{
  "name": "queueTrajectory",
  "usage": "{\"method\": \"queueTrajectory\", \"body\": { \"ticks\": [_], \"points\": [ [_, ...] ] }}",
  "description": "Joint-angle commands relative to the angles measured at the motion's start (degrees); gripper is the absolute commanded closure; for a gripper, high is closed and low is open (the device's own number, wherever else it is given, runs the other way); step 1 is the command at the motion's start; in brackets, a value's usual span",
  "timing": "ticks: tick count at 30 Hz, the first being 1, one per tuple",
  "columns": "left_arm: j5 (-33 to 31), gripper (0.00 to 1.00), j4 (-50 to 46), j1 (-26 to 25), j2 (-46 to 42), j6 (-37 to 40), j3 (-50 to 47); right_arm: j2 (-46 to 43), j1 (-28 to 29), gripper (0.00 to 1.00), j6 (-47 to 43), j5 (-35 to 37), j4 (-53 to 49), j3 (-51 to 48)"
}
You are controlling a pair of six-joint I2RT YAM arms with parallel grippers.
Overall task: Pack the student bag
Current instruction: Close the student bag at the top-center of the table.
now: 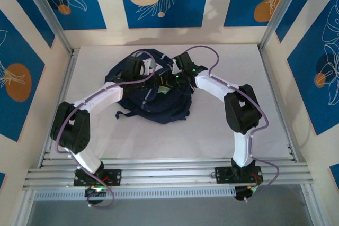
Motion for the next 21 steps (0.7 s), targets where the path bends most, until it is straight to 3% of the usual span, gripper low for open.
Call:
{"method": "queueTrajectory", "body": {
  "ticks": [1, 8, 15, 21],
  "points": [
    [-0.1, 0.85, 6.0, -1.0, -3.5, -1.5, -1.0, -5.9, -0.8, 0.85, -2.9, -1.3, -2.4, -3.7],
    [-6.7, 0.47, 6.4, 2.7, -11.7, -1.3, -8.4, -15.7, -0.7, 0.69, -5.8, 9.7, -13.1, -13.3],
    [-11.6, 0.39, 3.9, 7.6, -17.5, -0.8, -18.0, -20.9, 4.8, 0.62, -3.9, 18.4, -16.1, -19.1],
    [-14.9, 0.35, 4.8, 9.0, -17.3, -1.8, -23.9, -18.9, 6.4, 0.54, -0.3, 15.3, -11.4, -20.2]
  ]
}}
